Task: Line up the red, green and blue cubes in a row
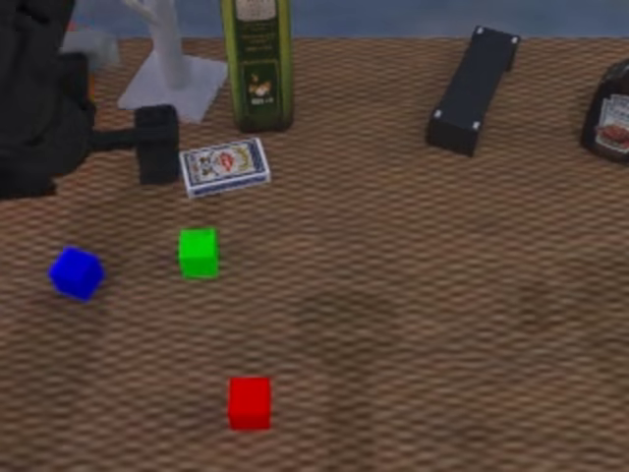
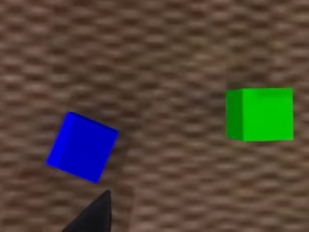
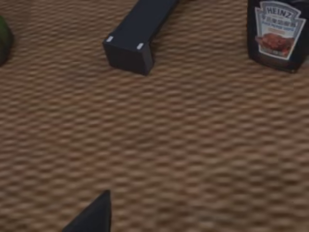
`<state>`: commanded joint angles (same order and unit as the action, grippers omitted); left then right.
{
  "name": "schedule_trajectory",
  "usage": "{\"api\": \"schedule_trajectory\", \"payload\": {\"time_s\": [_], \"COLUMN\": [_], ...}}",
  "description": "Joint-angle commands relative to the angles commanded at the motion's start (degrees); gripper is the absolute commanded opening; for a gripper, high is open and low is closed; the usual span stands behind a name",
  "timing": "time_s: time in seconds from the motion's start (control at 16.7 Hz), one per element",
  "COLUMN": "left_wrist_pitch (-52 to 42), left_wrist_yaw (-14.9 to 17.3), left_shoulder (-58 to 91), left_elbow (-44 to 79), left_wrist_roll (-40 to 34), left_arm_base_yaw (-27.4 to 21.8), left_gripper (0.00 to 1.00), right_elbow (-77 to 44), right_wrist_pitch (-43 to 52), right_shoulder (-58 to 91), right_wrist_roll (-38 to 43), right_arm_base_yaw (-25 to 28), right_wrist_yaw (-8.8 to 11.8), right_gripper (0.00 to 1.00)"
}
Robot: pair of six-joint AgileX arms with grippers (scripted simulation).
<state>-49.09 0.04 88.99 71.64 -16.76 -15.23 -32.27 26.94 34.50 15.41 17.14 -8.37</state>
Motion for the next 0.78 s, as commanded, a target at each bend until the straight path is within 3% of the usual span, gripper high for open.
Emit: {"api": "schedule_trajectory", "payload": {"time_s": [0.42, 0.6, 0.78], "left_wrist_pitch": [-14.42, -17.45, -18.27], "left_wrist_yaw": [0.06, 0.1, 0.11], "left_shoulder": [26.71, 32.52, 34.05], "left_elbow": [22.18, 27.32, 28.76], "left_wrist_roll": [-5.25, -6.45, -6.78], "left_arm_base_yaw": [-4.49, -5.46, -5.73], "left_gripper": [1.0, 1.0, 1.0], "right_elbow": [26.07, 30.91, 32.27], "right_wrist_pitch": [-19.88, -25.28, -26.94], "right_shoulder": [-26.24, -32.59, -34.5], "right_wrist_roll": [-12.39, -14.77, -15.41], "right_arm_base_yaw": [-12.91, -15.73, -16.57], "right_wrist_yaw": [5.79, 7.76, 8.37], "right_gripper": [1.0, 1.0, 1.0]}}
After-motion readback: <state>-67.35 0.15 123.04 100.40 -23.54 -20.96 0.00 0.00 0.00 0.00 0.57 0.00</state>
